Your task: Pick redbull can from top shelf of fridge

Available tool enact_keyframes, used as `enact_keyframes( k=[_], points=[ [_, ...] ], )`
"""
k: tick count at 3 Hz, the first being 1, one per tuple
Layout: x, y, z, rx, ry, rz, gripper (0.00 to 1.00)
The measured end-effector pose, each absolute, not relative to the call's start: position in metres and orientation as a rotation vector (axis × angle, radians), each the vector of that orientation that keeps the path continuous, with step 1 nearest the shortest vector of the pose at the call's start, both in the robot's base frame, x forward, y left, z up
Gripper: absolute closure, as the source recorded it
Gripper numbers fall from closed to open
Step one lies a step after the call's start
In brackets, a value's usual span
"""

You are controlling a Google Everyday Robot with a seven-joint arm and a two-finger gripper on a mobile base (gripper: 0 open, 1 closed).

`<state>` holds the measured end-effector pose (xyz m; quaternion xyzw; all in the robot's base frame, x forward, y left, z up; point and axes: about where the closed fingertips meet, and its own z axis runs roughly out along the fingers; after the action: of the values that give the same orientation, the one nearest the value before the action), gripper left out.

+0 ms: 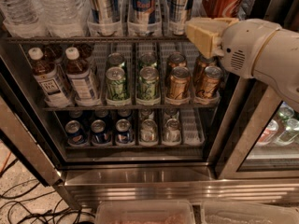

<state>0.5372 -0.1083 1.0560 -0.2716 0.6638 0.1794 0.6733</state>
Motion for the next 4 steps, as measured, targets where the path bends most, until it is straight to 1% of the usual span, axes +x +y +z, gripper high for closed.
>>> enact_keyframes(
  k=[1, 2, 3, 4],
  points=[
    [0.5372, -0.1083, 1.056, -0.611, 1.494, 0.404, 0.62],
    [0.5372, -0.1082, 1.056, -0.612, 1.494, 0.404, 0.33],
    [0.5372, -0.1082, 1.056, -0.612, 1.494, 0.404, 0.4],
    [0.5377, -0.1057, 1.0571, -0.618, 1.493, 0.404, 0.42]
  ],
)
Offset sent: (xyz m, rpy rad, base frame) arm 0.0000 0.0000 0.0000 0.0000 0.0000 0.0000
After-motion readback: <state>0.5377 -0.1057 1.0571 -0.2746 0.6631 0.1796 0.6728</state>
